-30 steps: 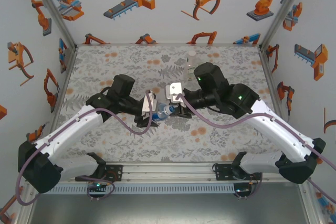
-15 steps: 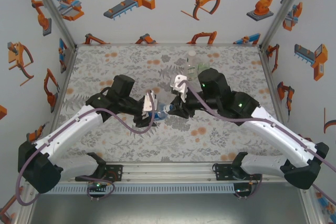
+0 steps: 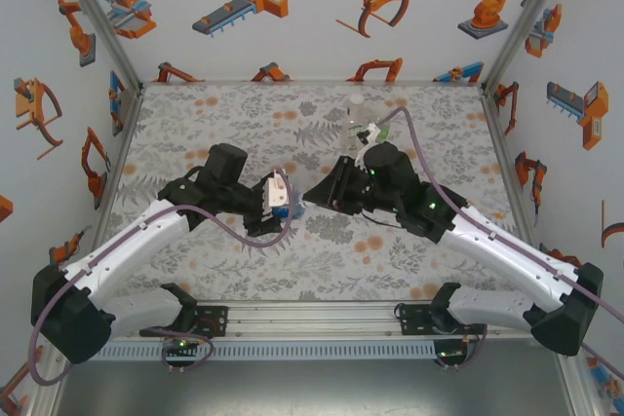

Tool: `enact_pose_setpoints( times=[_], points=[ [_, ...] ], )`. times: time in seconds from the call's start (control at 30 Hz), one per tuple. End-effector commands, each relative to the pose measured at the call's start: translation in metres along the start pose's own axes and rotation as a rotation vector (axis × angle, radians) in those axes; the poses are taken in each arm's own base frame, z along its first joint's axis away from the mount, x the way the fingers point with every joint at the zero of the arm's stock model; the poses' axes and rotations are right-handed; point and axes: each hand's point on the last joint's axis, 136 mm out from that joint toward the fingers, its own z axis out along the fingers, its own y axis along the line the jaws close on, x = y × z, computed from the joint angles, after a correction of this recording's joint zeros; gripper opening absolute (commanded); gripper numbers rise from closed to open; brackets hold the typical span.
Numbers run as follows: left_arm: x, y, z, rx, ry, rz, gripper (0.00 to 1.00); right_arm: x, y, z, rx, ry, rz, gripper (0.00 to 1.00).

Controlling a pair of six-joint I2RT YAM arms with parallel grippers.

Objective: Screw on the bottle caps

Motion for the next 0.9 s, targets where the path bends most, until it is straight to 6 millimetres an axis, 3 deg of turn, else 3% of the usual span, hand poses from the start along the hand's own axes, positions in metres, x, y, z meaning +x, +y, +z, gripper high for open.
enact_pose_setpoints(
  times=[0.0, 0.07, 0.2, 0.57, 0.87],
  points=[
    [-0.047, 0.000, -0.013, -0.003, -0.174, 0.102, 0.00, 0.011, -0.007, 0.013, 0.015, 0.041, 0.184, 0.00],
    [-0.047, 0.000, -0.012, -0.001, -0.176, 0.106, 0.00, 0.010, -0.008, 0.013, 0.017, 0.034, 0.174, 0.02],
    [-0.046, -0.001, -0.012, 0.005, -0.176, 0.107, 0.00, 0.003, -0.005, 0.007, 0.033, 0.013, 0.137, 0.20],
    [-0.044, -0.001, -0.009, 0.019, -0.165, 0.095, 0.00, -0.016, 0.013, -0.016, 0.073, -0.032, -0.052, 0.51],
    [-0.044, -0.002, -0.008, 0.027, -0.166, 0.091, 0.00, -0.030, 0.030, -0.030, 0.059, -0.067, -0.185, 0.60]
  ],
)
